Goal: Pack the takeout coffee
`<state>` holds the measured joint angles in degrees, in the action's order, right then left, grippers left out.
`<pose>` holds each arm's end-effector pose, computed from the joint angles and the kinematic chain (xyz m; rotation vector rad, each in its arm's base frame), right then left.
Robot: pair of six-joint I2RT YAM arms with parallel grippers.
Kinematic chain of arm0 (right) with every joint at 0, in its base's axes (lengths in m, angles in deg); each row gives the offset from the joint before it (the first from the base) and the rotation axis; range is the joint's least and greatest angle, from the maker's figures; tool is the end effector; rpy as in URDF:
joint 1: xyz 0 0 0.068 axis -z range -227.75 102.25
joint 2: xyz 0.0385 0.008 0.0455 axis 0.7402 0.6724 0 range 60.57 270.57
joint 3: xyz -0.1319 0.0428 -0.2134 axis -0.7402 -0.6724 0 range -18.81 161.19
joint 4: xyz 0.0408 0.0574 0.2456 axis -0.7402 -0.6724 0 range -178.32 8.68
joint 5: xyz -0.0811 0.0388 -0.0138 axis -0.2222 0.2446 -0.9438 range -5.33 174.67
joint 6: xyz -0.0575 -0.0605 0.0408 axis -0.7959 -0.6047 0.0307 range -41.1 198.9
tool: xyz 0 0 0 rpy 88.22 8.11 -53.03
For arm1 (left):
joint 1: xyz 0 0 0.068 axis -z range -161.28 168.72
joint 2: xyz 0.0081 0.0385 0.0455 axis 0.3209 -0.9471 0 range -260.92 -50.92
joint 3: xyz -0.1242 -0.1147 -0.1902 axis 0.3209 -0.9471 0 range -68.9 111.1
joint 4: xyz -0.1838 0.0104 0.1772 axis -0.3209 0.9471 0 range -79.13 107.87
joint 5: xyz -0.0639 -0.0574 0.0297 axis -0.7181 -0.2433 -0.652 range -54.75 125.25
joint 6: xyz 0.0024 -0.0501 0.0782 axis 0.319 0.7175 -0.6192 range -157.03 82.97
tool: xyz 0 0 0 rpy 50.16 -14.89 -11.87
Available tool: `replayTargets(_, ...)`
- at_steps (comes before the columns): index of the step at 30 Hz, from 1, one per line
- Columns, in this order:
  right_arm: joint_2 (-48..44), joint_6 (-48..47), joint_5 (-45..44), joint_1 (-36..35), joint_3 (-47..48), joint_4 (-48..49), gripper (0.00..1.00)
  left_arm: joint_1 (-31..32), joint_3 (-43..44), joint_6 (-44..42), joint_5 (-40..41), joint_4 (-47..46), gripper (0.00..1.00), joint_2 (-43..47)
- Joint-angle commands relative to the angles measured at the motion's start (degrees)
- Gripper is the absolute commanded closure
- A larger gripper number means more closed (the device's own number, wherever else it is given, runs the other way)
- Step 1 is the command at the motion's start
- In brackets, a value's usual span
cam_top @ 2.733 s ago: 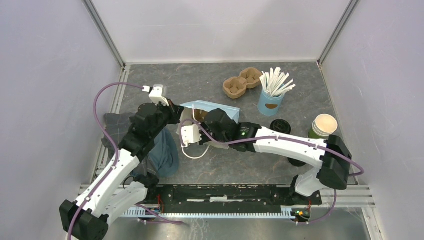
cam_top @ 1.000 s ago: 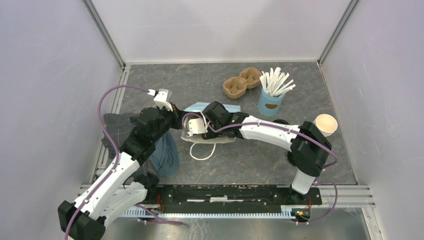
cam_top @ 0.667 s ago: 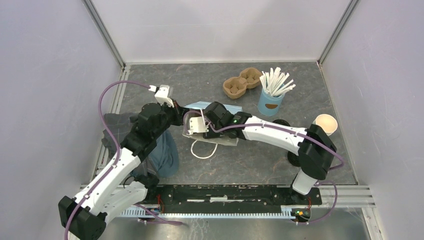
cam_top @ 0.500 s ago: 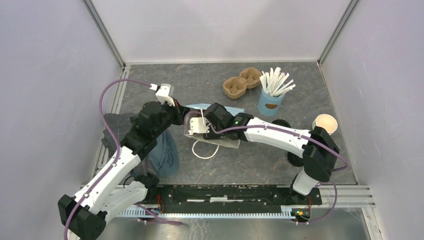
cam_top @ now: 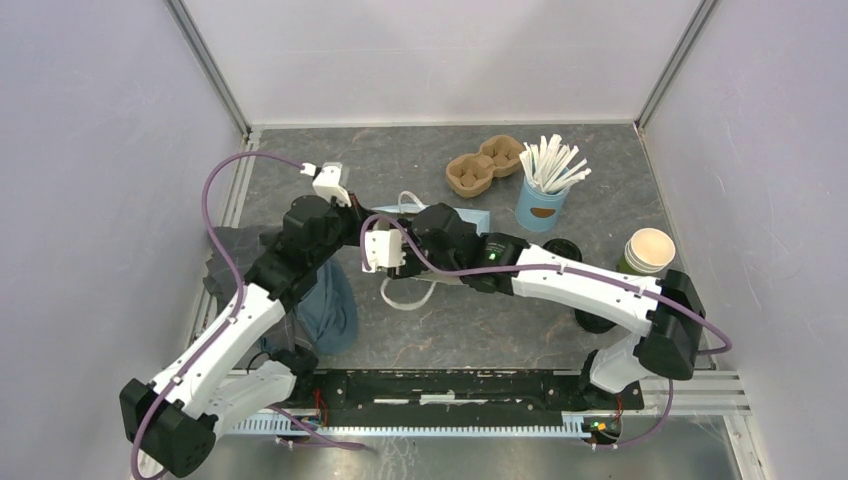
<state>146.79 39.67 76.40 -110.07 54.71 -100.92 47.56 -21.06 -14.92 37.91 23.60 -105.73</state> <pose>0.1884 0.3329 0.2804 -1.5944 1.4110 0.0840 0.2395 -0.1274 0.2912 0.0829 1.9517 -0.5508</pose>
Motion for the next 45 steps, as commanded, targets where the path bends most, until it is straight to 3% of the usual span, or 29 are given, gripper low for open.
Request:
replayTargets(1,2.63,0.7,0.42,0.42,3.24,3.73,0.55,-0.1,-1.24,3.2,-1.29,-1.58,0.98,2.72)
replayTargets(11,-4.86,6.99,3.16,0.4,3.54,2.02,0.56,-0.18,5.75,2.97,9.43,9.45,0.98,-2.56)
replayTargets(24,-12.38,24.13,6.42,0.55,5.16,11.55,0.55,-0.28,21.46,8.27,10.88,24.6,0.98,-11.95)
replayTargets(30,-13.15,33.35,8.13,2.59,11.88,12.8,0.55,-0.28,31.33,13.15,12.57,33.9,0.98,-20.22)
replayTargets(34,-11.9,44.6,13.73,7.04,18.64,9.73,0.55,-0.28,35.67,14.46,13.03,38.64,0.97,-23.99)
replayTargets(37,-12.76,51.15,16.1,11.46,20.85,5.75,0.56,-0.44,37.1,14.08,12.47,38.85,0.86,-24.67)
replayTargets(42,-17.65,50.94,17.03,14.98,18.41,0.23,0.55,-0.62,41.12,12.22,8.2,39.5,0.46,-24.67)
replayTargets(45,-20.1,48.0,15.17,15.55,15.32,-4.3,0.55,-0.57,44.15,11.29,6.35,42.03,0.27,-23.9)
